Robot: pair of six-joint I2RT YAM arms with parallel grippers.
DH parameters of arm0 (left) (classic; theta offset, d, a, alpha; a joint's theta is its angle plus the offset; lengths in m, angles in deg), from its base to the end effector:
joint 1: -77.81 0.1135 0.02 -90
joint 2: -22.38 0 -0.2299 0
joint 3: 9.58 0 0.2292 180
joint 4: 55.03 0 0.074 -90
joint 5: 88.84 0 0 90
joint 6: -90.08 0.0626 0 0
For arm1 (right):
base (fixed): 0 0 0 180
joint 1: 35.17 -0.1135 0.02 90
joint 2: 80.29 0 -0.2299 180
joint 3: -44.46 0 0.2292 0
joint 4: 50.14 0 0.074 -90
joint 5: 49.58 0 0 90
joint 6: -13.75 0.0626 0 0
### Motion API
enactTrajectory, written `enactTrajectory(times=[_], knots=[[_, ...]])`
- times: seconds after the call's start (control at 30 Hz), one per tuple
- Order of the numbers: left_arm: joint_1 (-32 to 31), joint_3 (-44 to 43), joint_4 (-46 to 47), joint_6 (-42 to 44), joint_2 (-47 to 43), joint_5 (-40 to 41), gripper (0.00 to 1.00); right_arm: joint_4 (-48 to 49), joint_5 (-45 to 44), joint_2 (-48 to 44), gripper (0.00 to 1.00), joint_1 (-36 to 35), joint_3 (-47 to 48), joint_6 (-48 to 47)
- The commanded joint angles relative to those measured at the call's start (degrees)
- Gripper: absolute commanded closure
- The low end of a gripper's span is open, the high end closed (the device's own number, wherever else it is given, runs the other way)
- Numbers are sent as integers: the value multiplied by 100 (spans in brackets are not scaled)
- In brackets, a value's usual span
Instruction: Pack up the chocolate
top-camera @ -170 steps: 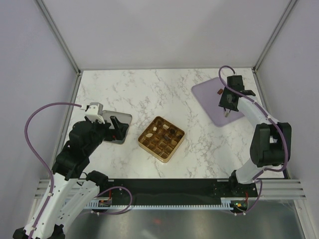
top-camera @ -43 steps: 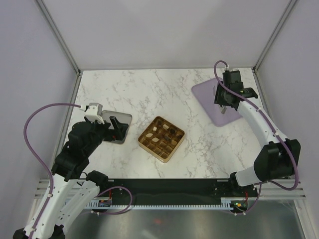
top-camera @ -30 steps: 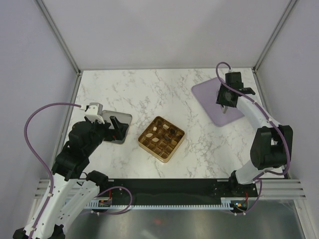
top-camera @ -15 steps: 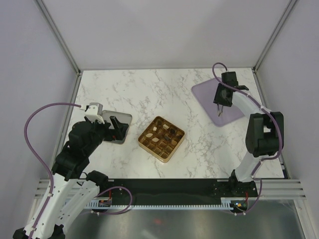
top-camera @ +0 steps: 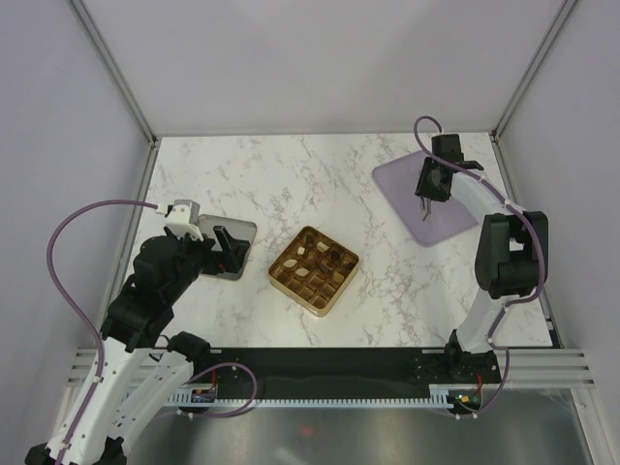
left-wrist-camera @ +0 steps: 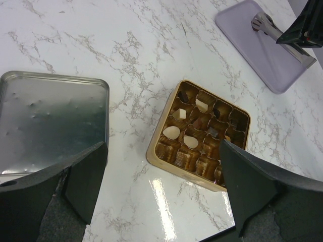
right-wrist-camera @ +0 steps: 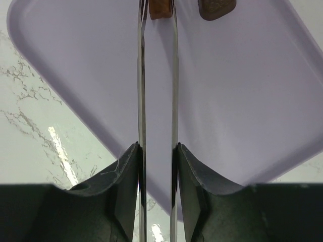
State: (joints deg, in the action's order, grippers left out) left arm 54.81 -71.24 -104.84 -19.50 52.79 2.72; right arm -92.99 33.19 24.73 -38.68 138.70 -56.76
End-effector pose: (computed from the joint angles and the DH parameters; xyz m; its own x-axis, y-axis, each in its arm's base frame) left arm 0.1361 -0.0559 0.3053 -0.3990 -0.1946 -0.8961 0.2474 0.9181 -0.3095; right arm 0.3852 0.0157 0.1831 -0.7531 0.2854 -0.5928 0.2811 0.9542 0.1023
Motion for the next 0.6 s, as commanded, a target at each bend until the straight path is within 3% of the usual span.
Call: enactTrajectory(times=[0.0, 0.3, 0.57], knots=[[-29, 34, 62, 50, -9, 134, 0, -9, 326, -130, 60, 26, 179, -33], [-29, 34, 71, 41, -9, 90, 0, -88, 888, -1008, 65, -132, -523, -32], [-29, 34, 62, 41, -62, 81, 0, -378, 977, -2063, 67, -931, -867, -50]])
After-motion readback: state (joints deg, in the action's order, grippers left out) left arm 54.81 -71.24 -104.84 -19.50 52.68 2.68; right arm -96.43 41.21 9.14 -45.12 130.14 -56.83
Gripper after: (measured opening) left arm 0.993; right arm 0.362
